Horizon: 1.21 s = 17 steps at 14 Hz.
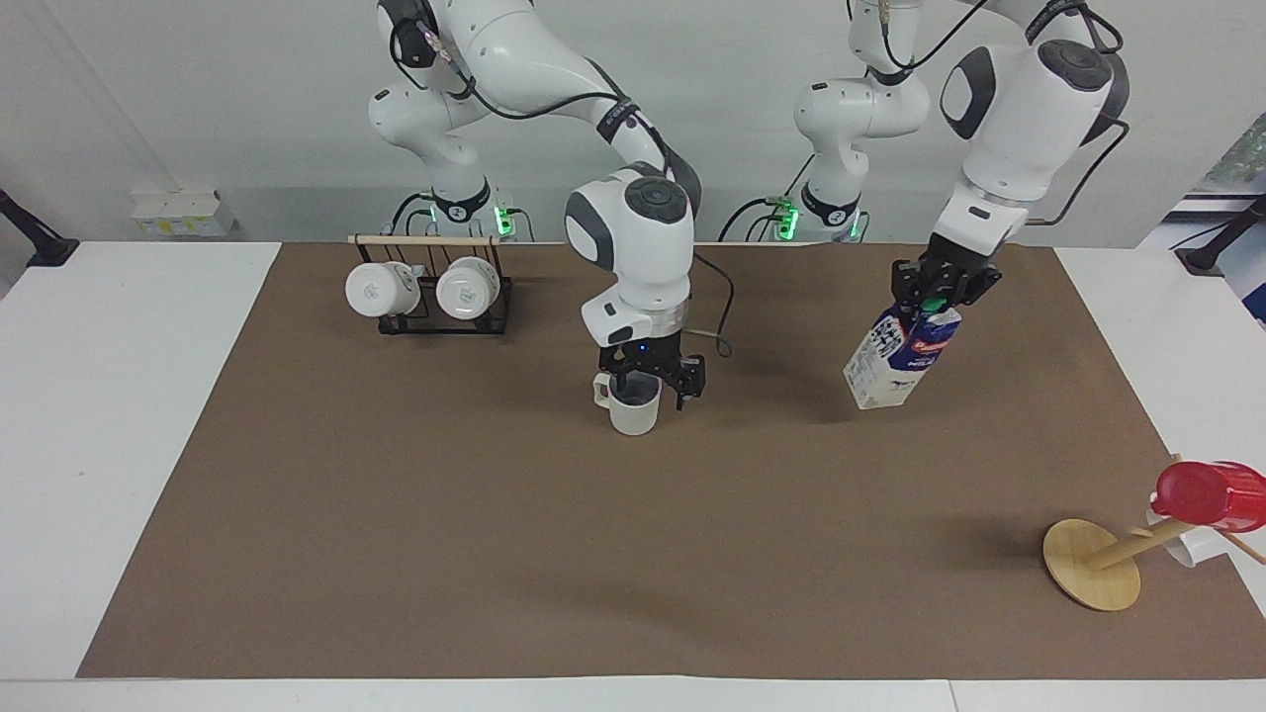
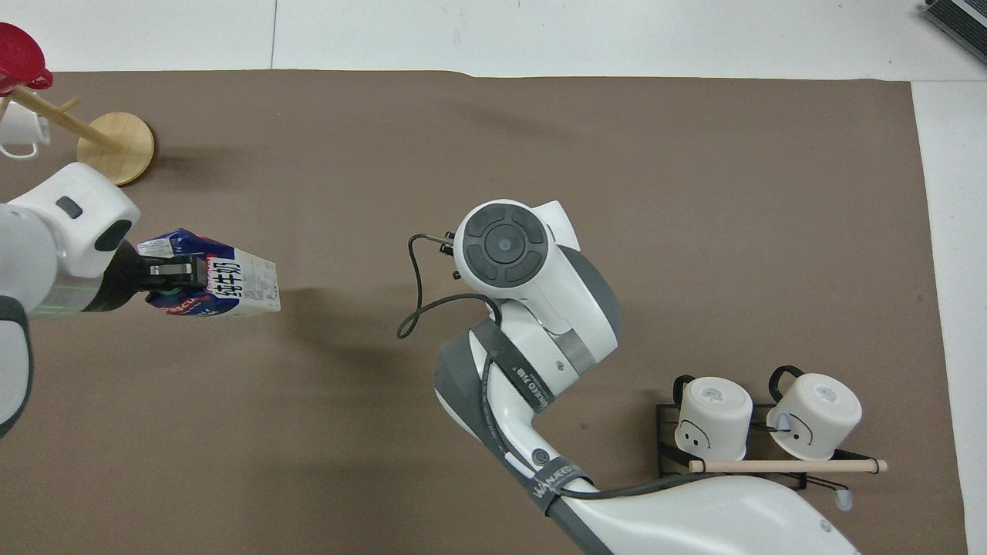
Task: Place cup and milk on table
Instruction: 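Carry the mug toward the table center while the left gripper lifts the carton, then set the mug down and withdraw the right gripper while the left gripper carries the carton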
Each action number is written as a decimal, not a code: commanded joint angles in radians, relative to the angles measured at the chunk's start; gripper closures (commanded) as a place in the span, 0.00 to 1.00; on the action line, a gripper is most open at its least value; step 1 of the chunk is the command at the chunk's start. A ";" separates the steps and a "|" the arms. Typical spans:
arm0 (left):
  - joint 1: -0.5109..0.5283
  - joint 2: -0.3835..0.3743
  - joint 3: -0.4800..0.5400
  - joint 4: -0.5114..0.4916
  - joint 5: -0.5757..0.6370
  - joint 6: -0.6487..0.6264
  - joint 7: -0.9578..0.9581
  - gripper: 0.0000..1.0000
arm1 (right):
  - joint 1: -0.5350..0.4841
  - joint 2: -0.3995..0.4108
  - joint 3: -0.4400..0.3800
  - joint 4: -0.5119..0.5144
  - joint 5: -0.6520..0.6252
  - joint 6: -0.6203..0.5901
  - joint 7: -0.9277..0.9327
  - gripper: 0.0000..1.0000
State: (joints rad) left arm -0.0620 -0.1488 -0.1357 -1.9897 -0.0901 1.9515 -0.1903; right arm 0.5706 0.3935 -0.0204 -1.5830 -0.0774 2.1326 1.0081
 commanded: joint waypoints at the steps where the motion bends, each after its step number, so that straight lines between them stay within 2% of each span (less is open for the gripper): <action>1: -0.085 0.008 0.013 0.022 -0.011 -0.022 -0.104 0.63 | -0.090 -0.116 0.010 -0.029 -0.001 -0.078 -0.112 0.00; 5: -0.200 0.002 0.013 0.020 -0.011 0.004 -0.236 0.63 | -0.184 -0.220 0.010 -0.032 -0.001 -0.201 -0.250 0.00; 9: -0.298 0.012 0.013 0.003 -0.010 0.050 -0.317 0.63 | -0.319 -0.341 0.010 -0.055 0.013 -0.336 -0.489 0.00; 14: -0.357 0.095 0.014 -0.041 0.004 0.152 -0.363 0.62 | -0.460 -0.400 0.007 -0.045 0.044 -0.436 -0.741 0.00; 17: -0.367 0.155 0.013 -0.047 0.055 0.233 -0.428 0.61 | -0.492 -0.430 0.007 -0.048 0.044 -0.522 -0.810 0.00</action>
State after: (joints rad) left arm -0.4042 -0.0166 -0.1389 -2.0302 -0.0750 2.1313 -0.5649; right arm 0.0994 0.0008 -0.0238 -1.6009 -0.0569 1.6440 0.2471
